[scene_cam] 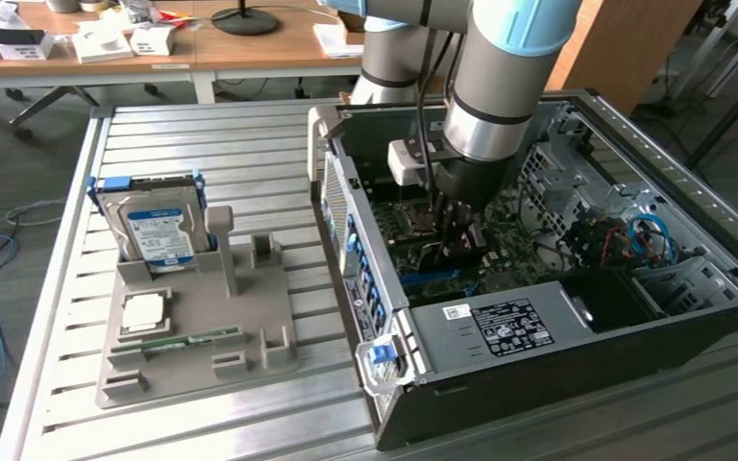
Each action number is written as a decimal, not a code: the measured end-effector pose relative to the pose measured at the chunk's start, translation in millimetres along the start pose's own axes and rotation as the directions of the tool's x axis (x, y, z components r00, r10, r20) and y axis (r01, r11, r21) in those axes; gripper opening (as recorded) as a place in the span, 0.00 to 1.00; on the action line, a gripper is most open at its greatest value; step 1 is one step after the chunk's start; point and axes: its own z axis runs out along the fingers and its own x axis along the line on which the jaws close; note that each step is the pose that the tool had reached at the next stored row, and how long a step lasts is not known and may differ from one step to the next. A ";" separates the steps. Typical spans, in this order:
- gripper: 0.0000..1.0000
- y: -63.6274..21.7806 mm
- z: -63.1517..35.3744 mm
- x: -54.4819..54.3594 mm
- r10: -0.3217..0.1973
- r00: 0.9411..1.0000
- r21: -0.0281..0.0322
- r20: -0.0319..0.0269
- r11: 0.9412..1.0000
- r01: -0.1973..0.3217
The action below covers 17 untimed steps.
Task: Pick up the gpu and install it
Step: 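Insert the gpu into the slot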
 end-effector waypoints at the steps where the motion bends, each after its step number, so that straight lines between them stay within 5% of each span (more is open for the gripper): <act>1: 0.26 0.0 0.2 0.0 0.000 1.000 0.000 0.000 1.000 0.000; 17: 0.26 1.3 2.2 -0.3 0.000 1.000 0.000 0.000 1.000 0.000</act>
